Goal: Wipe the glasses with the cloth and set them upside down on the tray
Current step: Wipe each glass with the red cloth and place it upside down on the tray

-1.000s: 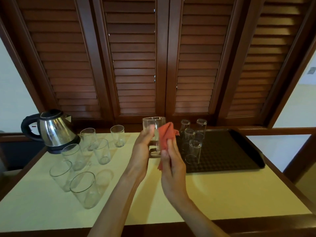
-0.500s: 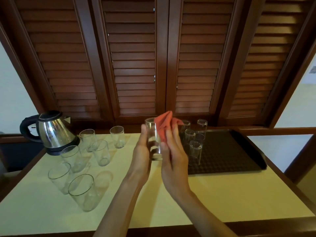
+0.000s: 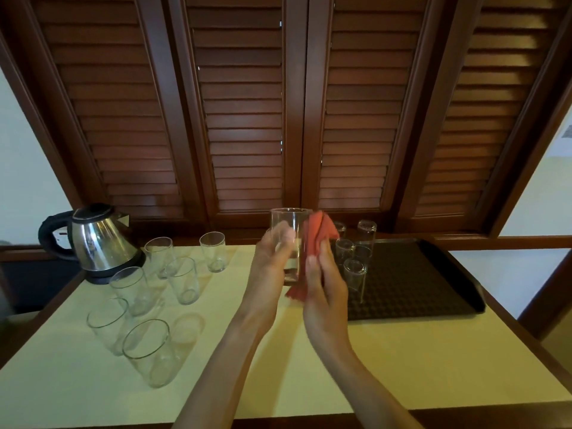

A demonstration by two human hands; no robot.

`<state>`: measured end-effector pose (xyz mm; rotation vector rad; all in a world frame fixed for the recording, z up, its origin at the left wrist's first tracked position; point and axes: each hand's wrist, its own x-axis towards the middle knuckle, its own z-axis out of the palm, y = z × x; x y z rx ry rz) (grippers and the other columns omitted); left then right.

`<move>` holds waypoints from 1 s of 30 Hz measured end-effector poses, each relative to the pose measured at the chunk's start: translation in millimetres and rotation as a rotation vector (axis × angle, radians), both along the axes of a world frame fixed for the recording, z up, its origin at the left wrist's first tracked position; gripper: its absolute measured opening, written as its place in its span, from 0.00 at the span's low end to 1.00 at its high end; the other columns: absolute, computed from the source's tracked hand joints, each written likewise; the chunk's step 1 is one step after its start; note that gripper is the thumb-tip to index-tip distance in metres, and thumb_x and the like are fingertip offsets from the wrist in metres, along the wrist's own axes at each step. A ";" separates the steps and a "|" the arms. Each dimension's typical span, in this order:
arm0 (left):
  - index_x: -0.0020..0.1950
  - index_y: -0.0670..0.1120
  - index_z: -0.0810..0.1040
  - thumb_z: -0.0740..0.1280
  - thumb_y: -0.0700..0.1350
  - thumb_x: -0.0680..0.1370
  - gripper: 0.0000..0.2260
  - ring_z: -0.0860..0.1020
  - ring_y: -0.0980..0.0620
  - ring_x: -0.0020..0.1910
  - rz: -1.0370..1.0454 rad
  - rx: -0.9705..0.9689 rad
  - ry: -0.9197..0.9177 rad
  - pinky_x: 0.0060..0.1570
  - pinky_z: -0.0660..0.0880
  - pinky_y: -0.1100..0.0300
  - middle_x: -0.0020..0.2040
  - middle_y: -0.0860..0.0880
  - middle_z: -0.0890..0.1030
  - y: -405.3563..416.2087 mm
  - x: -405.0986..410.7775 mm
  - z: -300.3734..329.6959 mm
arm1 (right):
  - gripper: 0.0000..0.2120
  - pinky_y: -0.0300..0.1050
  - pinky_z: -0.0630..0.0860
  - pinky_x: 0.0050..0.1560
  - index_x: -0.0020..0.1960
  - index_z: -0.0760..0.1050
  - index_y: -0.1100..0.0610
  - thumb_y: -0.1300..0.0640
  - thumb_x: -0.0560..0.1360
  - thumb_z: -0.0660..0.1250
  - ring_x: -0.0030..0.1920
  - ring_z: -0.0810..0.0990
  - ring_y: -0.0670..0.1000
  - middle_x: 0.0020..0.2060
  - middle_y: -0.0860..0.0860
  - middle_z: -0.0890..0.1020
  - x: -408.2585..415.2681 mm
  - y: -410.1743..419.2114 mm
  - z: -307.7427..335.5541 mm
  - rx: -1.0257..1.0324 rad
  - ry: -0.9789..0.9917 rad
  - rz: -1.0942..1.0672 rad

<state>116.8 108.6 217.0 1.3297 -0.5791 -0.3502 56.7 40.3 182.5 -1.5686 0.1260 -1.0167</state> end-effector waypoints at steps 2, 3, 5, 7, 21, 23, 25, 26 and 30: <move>0.70 0.59 0.79 0.65 0.71 0.75 0.28 0.77 0.49 0.70 0.012 -0.009 0.002 0.70 0.75 0.40 0.71 0.49 0.78 -0.1 -0.7 -5.1 | 0.22 0.45 0.65 0.76 0.76 0.60 0.38 0.56 0.86 0.56 0.77 0.63 0.41 0.77 0.40 0.64 0.8 -2.3 14.6 -0.117 -0.016 -0.051; 0.70 0.56 0.80 0.65 0.67 0.78 0.25 0.78 0.48 0.69 0.036 -0.040 0.000 0.70 0.75 0.39 0.69 0.48 0.80 -0.3 2.2 -5.8 | 0.22 0.46 0.61 0.78 0.77 0.59 0.40 0.56 0.86 0.56 0.79 0.58 0.43 0.80 0.39 0.59 0.4 1.5 12.0 -0.204 -0.024 -0.052; 0.69 0.52 0.81 0.60 0.59 0.85 0.18 0.81 0.49 0.66 0.092 -0.123 0.010 0.69 0.75 0.40 0.64 0.48 0.84 1.6 5.5 -2.9 | 0.22 0.51 0.59 0.78 0.79 0.58 0.41 0.51 0.86 0.55 0.81 0.57 0.53 0.80 0.36 0.55 -2.5 11.5 -5.1 -0.222 -0.006 0.012; 0.68 0.56 0.79 0.58 0.57 0.84 0.17 0.84 0.51 0.62 0.098 -0.153 0.033 0.64 0.79 0.45 0.60 0.50 0.86 4.3 5.7 -0.9 | 0.21 0.54 0.63 0.77 0.78 0.60 0.42 0.50 0.86 0.55 0.78 0.64 0.54 0.77 0.35 0.64 -2.8 12.2 -12.5 -0.102 -0.004 0.066; 0.78 0.55 0.70 0.50 0.60 0.88 0.22 0.82 0.44 0.65 0.121 -0.127 0.015 0.57 0.82 0.40 0.65 0.46 0.83 -4.1 3.1 -13.9 | 0.24 0.59 0.75 0.68 0.80 0.60 0.43 0.45 0.84 0.56 0.71 0.74 0.49 0.73 0.43 0.73 17.8 -11.4 16.1 -0.047 0.039 -0.057; 0.73 0.55 0.76 0.49 0.64 0.86 0.25 0.82 0.46 0.64 0.101 -0.109 0.064 0.57 0.82 0.45 0.62 0.47 0.85 -6.9 5.2 -12.0 | 0.23 0.49 0.66 0.76 0.79 0.57 0.43 0.50 0.85 0.56 0.78 0.63 0.44 0.78 0.39 0.63 12.3 -1.5 10.0 -0.153 0.011 -0.056; 0.70 0.55 0.77 0.56 0.70 0.81 0.27 0.81 0.47 0.64 0.082 -0.116 0.048 0.60 0.80 0.46 0.65 0.47 0.83 -2.9 12.8 -4.5 | 0.22 0.45 0.63 0.77 0.78 0.57 0.43 0.52 0.86 0.55 0.80 0.59 0.45 0.79 0.35 0.57 -0.3 11.7 -4.1 -0.226 -0.012 0.002; 0.71 0.55 0.74 0.60 0.70 0.78 0.28 0.81 0.46 0.65 0.093 -0.125 0.040 0.62 0.79 0.44 0.66 0.46 0.81 -1.1 15.1 -1.6 | 0.22 0.47 0.67 0.76 0.78 0.58 0.43 0.52 0.86 0.56 0.79 0.62 0.48 0.80 0.36 0.57 -3.3 14.2 -7.1 -0.219 -0.021 0.023; 0.71 0.55 0.71 0.61 0.65 0.78 0.25 0.81 0.43 0.64 0.087 -0.104 0.041 0.57 0.83 0.42 0.66 0.46 0.80 -3.5 9.0 -15.8 | 0.21 0.39 0.67 0.74 0.77 0.59 0.44 0.54 0.85 0.57 0.74 0.65 0.35 0.79 0.45 0.63 11.0 -4.3 17.9 -0.093 0.025 -0.050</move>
